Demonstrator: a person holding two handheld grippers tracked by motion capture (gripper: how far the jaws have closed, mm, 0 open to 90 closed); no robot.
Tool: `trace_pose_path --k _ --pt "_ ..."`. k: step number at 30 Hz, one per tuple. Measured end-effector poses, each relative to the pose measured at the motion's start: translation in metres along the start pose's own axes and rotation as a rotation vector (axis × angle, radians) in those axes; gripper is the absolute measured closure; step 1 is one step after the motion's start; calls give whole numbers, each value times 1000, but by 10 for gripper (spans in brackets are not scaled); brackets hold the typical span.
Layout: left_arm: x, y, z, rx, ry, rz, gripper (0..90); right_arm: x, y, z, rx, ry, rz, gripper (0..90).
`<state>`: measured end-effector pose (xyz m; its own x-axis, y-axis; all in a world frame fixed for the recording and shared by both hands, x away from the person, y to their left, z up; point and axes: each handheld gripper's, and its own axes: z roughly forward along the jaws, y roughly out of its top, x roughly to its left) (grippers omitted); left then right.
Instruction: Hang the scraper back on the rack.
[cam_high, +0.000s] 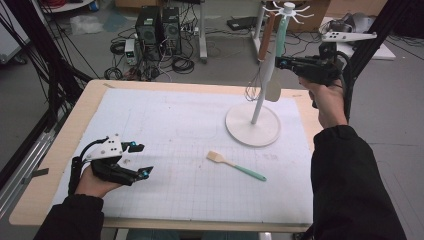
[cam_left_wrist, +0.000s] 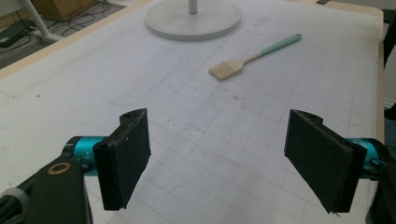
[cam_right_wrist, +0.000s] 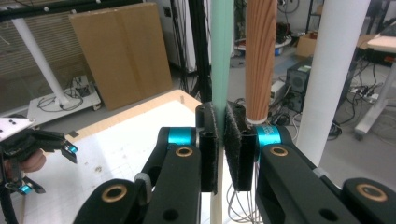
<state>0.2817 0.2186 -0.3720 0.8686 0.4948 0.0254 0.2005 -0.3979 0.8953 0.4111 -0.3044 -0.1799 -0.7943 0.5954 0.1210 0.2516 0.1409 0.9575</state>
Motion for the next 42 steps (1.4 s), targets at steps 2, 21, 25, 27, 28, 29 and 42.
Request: trace_pose_path --k 2,21,25,27,28,29,42 --pt "1 0 0 -1 1 4 226 -1 -1 1 5 -3 1 844" --pt "0 -1 1 2 -6 3 228 -5 -2 4 10 -32 25 837" --pt "0 -1 2 5 -10 4 227 -6 -3 4 13 -42 23 832" --pt "0 -1 1 11 -10 6 227 -6 -3 3 14 -43 23 825" --pt "0 -1 1 10 -9 7 227 -6 -3 2 8 -42 15 812" --pt "0 -1 1 9 -8 4 228 -5 -3 1 4 -43 21 794" --pt "0 -1 1 8 -4 1 227 -1 -6 -16 6 -45 5 727"
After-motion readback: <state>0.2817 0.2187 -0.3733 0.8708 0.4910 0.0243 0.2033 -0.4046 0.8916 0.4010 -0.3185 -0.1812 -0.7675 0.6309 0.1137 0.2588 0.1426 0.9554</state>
